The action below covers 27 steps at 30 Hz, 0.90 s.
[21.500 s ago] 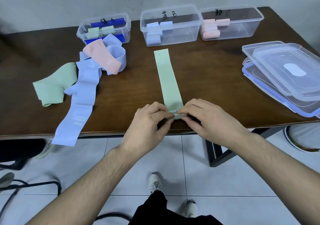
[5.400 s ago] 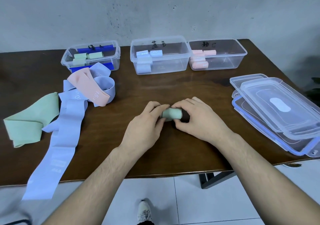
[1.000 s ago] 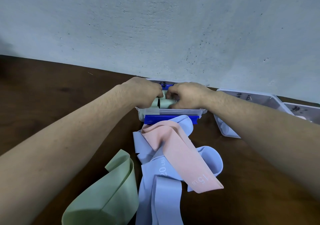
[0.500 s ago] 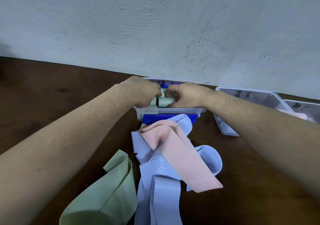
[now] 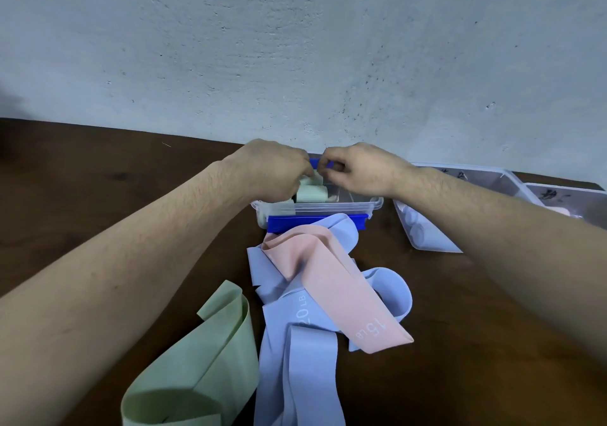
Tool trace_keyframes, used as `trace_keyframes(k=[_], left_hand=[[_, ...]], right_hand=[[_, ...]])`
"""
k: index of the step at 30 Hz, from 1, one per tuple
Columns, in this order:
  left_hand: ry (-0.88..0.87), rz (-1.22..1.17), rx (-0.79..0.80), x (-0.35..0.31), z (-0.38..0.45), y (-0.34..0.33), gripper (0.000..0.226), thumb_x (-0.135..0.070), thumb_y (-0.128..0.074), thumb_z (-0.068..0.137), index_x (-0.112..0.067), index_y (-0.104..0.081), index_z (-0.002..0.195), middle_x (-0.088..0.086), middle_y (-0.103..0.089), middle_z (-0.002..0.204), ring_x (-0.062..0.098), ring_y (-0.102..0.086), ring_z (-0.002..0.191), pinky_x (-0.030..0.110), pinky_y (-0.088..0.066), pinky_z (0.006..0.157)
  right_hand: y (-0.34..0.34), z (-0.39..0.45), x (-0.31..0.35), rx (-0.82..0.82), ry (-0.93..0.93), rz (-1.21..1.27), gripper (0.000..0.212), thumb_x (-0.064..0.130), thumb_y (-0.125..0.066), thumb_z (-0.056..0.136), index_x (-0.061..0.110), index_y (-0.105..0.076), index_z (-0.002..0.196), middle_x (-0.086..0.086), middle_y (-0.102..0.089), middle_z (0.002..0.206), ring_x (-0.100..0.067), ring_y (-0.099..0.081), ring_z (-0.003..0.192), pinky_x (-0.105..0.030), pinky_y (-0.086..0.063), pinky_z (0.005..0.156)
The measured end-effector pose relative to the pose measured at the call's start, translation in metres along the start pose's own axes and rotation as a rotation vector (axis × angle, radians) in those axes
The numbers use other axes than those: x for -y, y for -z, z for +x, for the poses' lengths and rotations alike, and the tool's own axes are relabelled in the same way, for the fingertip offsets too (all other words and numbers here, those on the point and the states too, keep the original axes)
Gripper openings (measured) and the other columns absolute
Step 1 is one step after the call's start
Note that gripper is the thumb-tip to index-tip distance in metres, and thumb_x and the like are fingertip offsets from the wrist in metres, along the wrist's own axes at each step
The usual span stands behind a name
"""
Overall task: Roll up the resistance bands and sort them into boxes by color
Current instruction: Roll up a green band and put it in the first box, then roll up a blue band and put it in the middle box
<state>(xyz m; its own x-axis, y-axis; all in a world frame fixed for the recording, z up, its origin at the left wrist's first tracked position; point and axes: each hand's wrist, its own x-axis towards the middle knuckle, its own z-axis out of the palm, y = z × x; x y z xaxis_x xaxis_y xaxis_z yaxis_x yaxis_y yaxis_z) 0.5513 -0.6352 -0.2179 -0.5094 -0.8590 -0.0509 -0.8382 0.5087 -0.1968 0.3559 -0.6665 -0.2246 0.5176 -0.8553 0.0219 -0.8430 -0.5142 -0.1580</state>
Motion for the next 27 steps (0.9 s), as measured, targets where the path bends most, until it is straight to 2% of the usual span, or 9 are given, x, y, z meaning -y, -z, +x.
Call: trace_keyframes(k=[4,8,10,13,16,19,22,24,27], left_hand=[[-0.03,-0.072,-0.153,-0.012,-0.014,0.006,0.037,-0.033,-0.041,0.101,-0.039,-0.051,0.136,-0.015,-0.049,0.137,0.02,-0.059,0.109,0.038,-0.051,0.084],[-0.039,-0.122,-0.233,-0.025,-0.031,0.014,0.033,-0.036,-0.041,0.101,-0.039,-0.054,0.131,-0.014,-0.049,0.133,0.02,-0.061,0.096,0.034,-0.047,0.072],[-0.049,-0.143,-0.264,-0.035,-0.042,0.015,0.033,-0.036,-0.041,0.101,-0.039,-0.055,0.13,-0.013,-0.05,0.13,0.018,-0.059,0.089,0.032,-0.043,0.067],[-0.026,-0.167,-0.283,-0.051,-0.06,0.013,0.029,-0.038,-0.04,0.101,-0.038,-0.058,0.124,-0.015,-0.052,0.124,0.012,-0.049,0.084,0.031,-0.036,0.063],[-0.015,-0.231,-0.259,-0.065,-0.078,0.01,0.026,-0.039,-0.041,0.1,-0.036,-0.058,0.12,-0.015,-0.054,0.115,0.007,-0.047,0.084,0.023,-0.024,0.051],[-0.003,-0.299,-0.251,-0.079,-0.098,0.006,0.018,-0.04,-0.041,0.099,-0.033,-0.054,0.111,-0.012,-0.063,0.105,0.011,-0.052,0.083,0.022,-0.027,0.051],[0.037,-0.315,-0.2,-0.094,-0.117,-0.001,0.011,-0.04,-0.042,0.099,-0.029,-0.044,0.097,-0.008,-0.06,0.084,0.017,-0.048,0.07,0.029,-0.033,0.053],[0.061,-0.302,-0.174,-0.102,-0.127,-0.005,0.017,-0.043,-0.04,0.099,-0.03,-0.041,0.089,-0.007,-0.054,0.075,0.019,-0.047,0.067,0.031,-0.035,0.055],[0.07,-0.312,-0.182,-0.113,-0.139,-0.008,0.031,-0.046,-0.038,0.101,-0.028,-0.043,0.075,-0.008,-0.047,0.066,0.016,-0.045,0.065,0.03,-0.038,0.056]], right_hand=[[0.01,-0.014,0.005,-0.103,0.011,0.045,0.021,0.033,-0.048,0.101,0.027,-0.067,0.11,0.009,-0.056,0.068,-0.019,-0.053,0.068,-0.032,-0.048,0.067],[0.019,-0.039,0.013,-0.15,0.02,0.059,0.017,0.028,-0.054,0.095,0.024,-0.07,0.098,0.006,-0.061,0.07,-0.017,-0.053,0.067,-0.031,-0.046,0.064],[0.021,-0.054,0.016,-0.152,0.015,0.067,0.015,0.029,-0.056,0.094,0.026,-0.065,0.083,0.005,-0.059,0.066,-0.018,-0.052,0.064,-0.031,-0.044,0.061],[0.024,-0.078,0.024,-0.146,0.007,0.061,0.035,0.035,-0.056,0.096,0.028,-0.045,0.063,0.006,-0.047,0.055,-0.019,-0.045,0.058,-0.034,-0.042,0.058],[0.026,-0.103,0.029,-0.128,-0.035,0.005,0.053,0.055,-0.047,0.098,0.02,-0.043,0.058,0.002,-0.043,0.05,-0.014,-0.045,0.053,-0.033,-0.039,0.055],[0.024,-0.128,0.037,-0.095,-0.068,-0.004,0.061,0.07,-0.04,0.092,0.017,-0.049,0.063,0.001,-0.049,0.054,-0.015,-0.05,0.058,-0.034,-0.042,0.058],[0.018,-0.15,0.044,-0.012,-0.081,0.068,0.056,0.071,-0.042,0.089,0.023,-0.052,0.064,0.01,-0.054,0.057,-0.009,-0.052,0.062,-0.032,-0.04,0.057],[0.012,-0.163,0.046,0.03,-0.068,0.094,0.049,0.069,-0.046,0.09,0.026,-0.057,0.068,0.015,-0.059,0.063,-0.007,-0.055,0.067,-0.03,-0.043,0.061],[0.004,-0.18,0.042,-0.031,-0.05,0.155,0.036,0.063,-0.054,0.091,0.029,-0.061,0.082,0.012,-0.065,0.076,-0.006,-0.059,0.075,-0.033,-0.051,0.069]])
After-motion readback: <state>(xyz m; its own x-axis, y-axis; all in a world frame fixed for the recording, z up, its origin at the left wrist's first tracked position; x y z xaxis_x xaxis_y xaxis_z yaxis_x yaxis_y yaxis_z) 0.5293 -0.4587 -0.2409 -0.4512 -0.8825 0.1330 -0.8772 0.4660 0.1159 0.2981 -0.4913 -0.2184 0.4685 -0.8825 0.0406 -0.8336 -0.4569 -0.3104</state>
